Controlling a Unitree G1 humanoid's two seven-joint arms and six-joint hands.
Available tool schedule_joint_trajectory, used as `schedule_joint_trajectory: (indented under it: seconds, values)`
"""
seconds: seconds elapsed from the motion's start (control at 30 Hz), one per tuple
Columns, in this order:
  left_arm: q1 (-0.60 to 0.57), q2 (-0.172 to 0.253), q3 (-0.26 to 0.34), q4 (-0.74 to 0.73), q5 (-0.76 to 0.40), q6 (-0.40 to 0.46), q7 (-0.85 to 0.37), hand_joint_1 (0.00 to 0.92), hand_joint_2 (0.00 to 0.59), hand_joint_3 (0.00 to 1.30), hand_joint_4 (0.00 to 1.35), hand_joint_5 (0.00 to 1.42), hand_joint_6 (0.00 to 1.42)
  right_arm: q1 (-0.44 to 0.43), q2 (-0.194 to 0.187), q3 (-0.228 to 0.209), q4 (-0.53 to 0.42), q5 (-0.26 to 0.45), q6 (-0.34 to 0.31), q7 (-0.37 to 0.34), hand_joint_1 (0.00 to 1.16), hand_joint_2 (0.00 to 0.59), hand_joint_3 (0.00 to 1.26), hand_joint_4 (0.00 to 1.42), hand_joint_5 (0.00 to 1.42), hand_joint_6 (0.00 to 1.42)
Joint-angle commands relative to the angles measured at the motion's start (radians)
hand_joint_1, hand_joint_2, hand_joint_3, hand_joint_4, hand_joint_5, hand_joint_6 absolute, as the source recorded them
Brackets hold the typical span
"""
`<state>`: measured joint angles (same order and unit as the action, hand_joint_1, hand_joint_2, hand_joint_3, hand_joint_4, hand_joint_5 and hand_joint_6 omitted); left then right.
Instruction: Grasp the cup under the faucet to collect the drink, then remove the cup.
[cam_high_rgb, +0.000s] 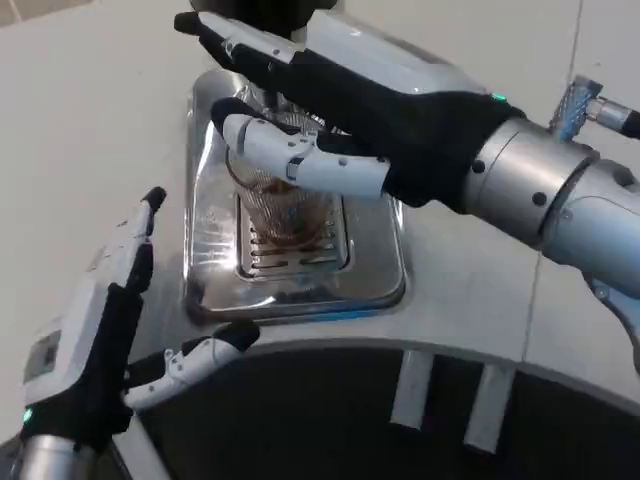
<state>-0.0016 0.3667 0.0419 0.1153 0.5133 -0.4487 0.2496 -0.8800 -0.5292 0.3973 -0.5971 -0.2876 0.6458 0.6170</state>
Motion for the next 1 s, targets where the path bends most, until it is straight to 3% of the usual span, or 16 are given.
schedule_joint_trajectory:
  seconds: [0.03,0.23,0.77,1.0]
  values:
    - [-0.055,0.048,-0.035,0.037,-0.038,-0.015,-0.094,0.237,0.030,0.00,0.00,0.00,0.00,0.023,0.010,0.029,0.012,0.017,0.012,0.055,0.00,0.586,0.00,0.00,0.00,0.00]
    - [-0.117,0.047,-0.031,0.086,-0.076,-0.023,-0.104,0.326,0.031,0.00,0.00,0.00,0.00,0.026,0.010,0.022,0.006,0.015,0.017,0.063,0.00,0.586,0.00,0.00,0.00,0.00]
    - [-0.198,-0.024,-0.077,0.149,-0.057,-0.016,-0.030,0.322,0.030,0.00,0.00,0.00,0.00,0.022,0.020,0.028,0.012,0.004,-0.003,0.063,0.00,0.586,0.00,0.00,0.00,0.00]
    - [-0.228,-0.031,-0.089,0.185,-0.060,-0.015,-0.028,0.316,0.030,0.00,0.00,0.00,0.00,0.076,0.037,-0.039,-0.009,0.005,-0.013,0.014,0.00,0.586,0.00,0.00,0.00,0.00]
